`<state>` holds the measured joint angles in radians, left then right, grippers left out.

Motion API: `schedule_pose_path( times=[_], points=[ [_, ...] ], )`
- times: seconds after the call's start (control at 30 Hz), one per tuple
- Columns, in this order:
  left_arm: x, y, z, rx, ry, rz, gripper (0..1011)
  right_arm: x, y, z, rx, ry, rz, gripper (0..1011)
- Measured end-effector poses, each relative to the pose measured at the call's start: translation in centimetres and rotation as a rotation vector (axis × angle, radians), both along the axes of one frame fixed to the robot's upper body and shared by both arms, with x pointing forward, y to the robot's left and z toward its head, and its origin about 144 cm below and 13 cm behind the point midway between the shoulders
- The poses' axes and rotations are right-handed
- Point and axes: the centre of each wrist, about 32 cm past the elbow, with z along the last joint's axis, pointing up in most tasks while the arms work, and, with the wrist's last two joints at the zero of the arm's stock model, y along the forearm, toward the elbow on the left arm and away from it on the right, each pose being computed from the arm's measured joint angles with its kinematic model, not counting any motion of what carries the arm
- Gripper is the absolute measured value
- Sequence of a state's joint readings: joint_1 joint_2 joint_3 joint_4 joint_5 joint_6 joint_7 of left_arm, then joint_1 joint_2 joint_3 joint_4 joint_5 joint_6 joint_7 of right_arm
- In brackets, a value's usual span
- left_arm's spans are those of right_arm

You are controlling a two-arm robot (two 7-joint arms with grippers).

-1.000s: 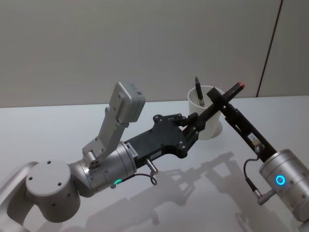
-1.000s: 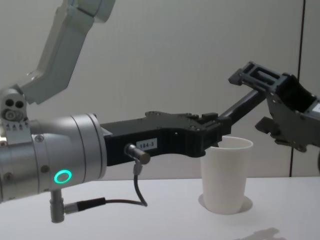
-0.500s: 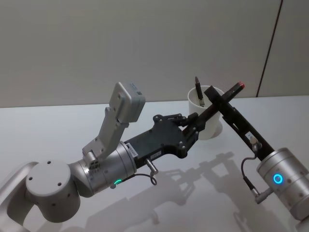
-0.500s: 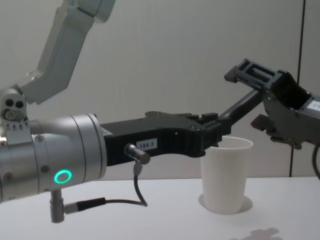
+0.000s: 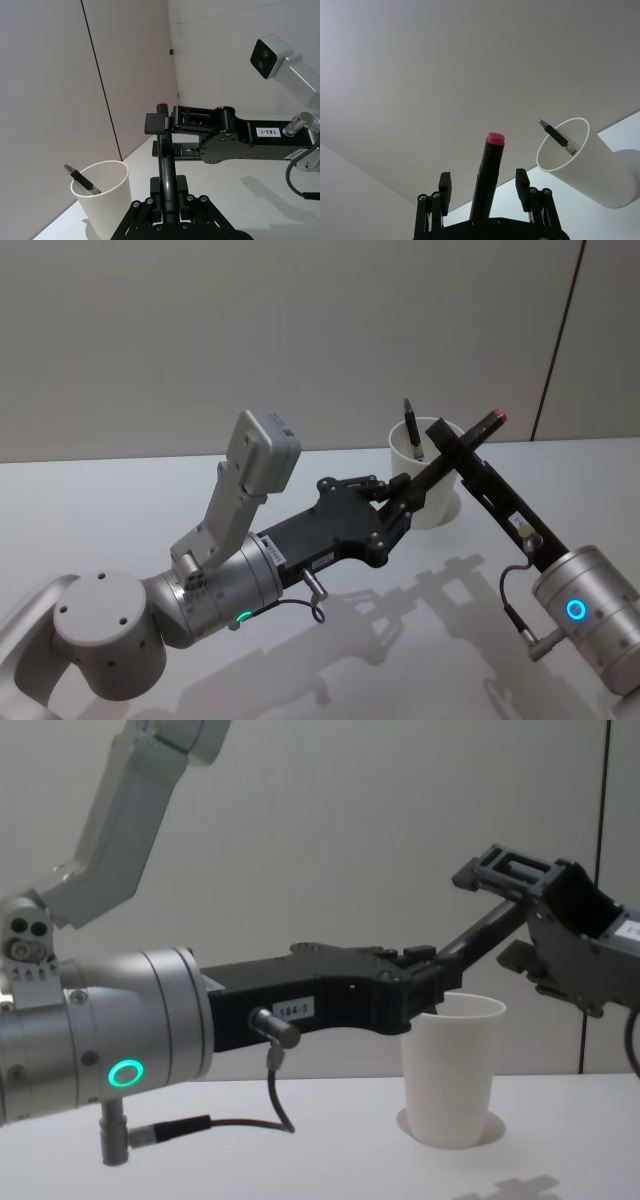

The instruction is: Place the pen into the pen holder.

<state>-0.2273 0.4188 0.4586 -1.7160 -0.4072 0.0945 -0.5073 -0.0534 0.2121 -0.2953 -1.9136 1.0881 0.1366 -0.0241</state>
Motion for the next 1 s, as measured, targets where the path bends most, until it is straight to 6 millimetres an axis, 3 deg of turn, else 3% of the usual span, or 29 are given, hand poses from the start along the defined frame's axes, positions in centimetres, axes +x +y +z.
schedule_pose_path(
  times=[0.67, 1.0],
  points=[
    [0.00, 0.00, -0.01, 0.000, 0.001, 0.000, 183, 0.01, -0.01, -0.01, 0.003, -0.003, 0.002, 226],
    [0.00, 0.00, -0.01, 0.000, 0.001, 0.000, 183, 0.01, -0.02, -0.01, 0.003, -0.003, 0.001, 215]
  ],
)
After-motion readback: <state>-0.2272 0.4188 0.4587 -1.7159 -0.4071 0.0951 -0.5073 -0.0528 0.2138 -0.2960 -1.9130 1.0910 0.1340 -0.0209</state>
